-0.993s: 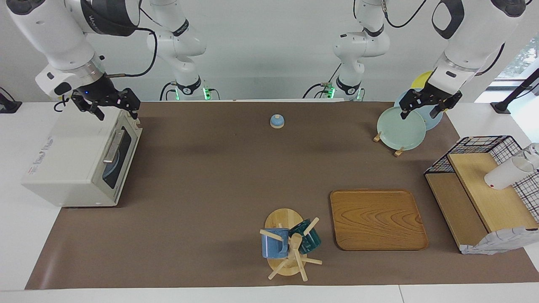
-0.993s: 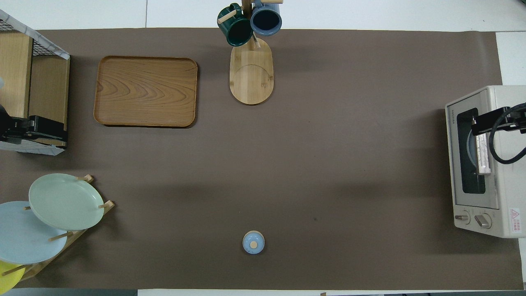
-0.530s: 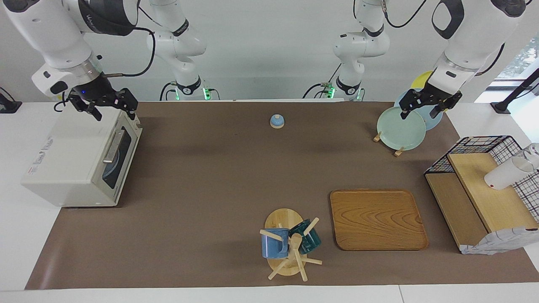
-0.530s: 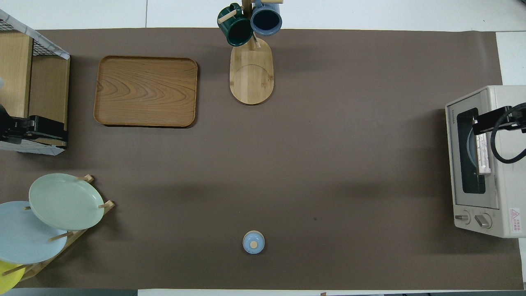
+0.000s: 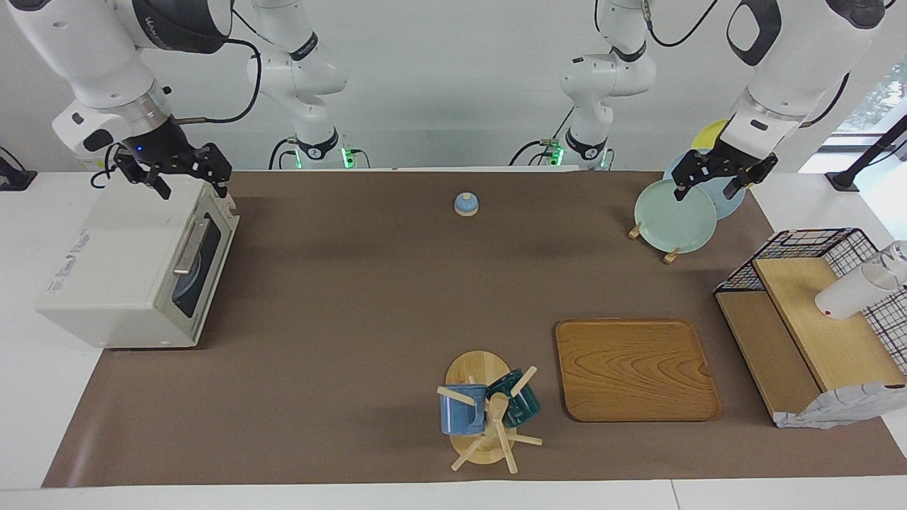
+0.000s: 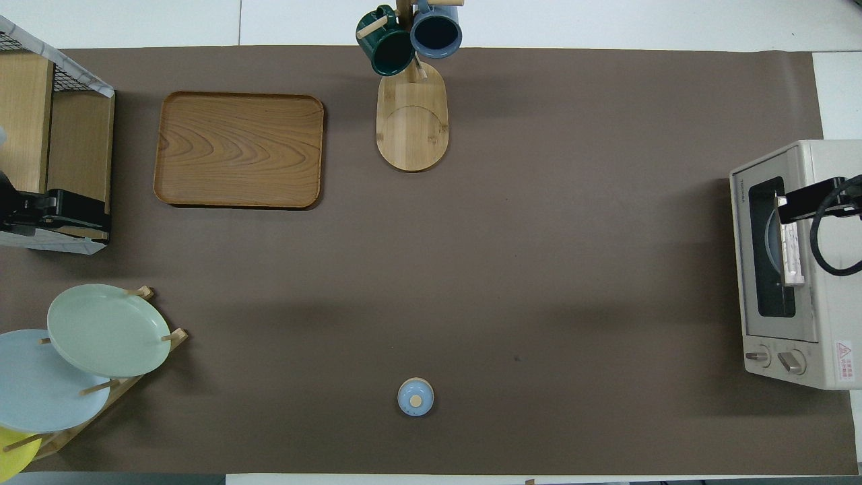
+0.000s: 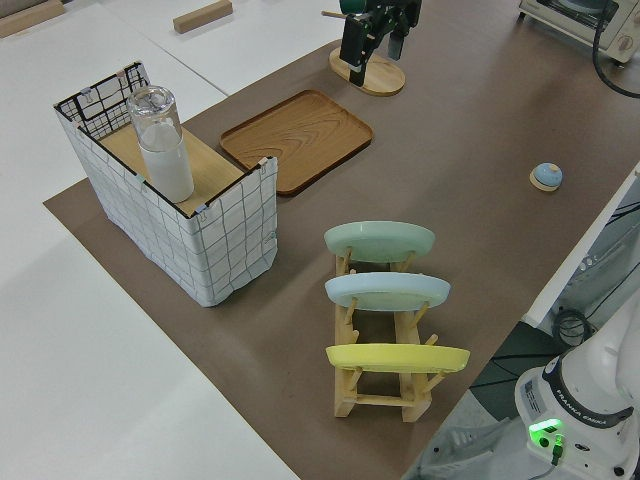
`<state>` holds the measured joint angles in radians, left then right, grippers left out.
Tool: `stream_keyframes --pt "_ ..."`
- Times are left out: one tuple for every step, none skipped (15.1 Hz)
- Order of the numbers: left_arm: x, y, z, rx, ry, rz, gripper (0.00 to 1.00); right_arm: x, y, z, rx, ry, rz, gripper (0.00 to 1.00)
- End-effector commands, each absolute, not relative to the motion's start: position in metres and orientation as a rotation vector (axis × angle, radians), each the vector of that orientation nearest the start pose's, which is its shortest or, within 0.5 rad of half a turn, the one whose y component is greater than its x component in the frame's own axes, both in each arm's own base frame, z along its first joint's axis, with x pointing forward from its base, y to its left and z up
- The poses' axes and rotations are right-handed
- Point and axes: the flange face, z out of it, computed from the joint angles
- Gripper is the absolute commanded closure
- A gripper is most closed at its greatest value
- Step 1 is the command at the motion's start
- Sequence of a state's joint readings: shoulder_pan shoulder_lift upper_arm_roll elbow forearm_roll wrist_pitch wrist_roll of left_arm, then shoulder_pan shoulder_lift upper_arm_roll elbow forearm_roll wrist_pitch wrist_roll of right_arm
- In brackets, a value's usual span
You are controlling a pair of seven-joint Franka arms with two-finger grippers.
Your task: Put eggplant into oven
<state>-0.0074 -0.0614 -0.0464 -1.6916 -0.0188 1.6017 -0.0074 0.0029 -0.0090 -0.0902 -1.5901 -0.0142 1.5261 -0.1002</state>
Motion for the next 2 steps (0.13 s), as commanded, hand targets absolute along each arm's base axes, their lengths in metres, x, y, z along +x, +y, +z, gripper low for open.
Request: stream_keyframes --pt "0.5347 -0.0288 0.6089 -3.137 0.06 0.024 0.0 0.5357 -0.0489 0.6172 -3.134 0.005 0.086 0.0" --pt "0.5347 -0.0288 0.6089 -3.137 0.058 0.024 0.0 0.536 -0.0489 0.6175 -3.134 0.005 0.081 0.0"
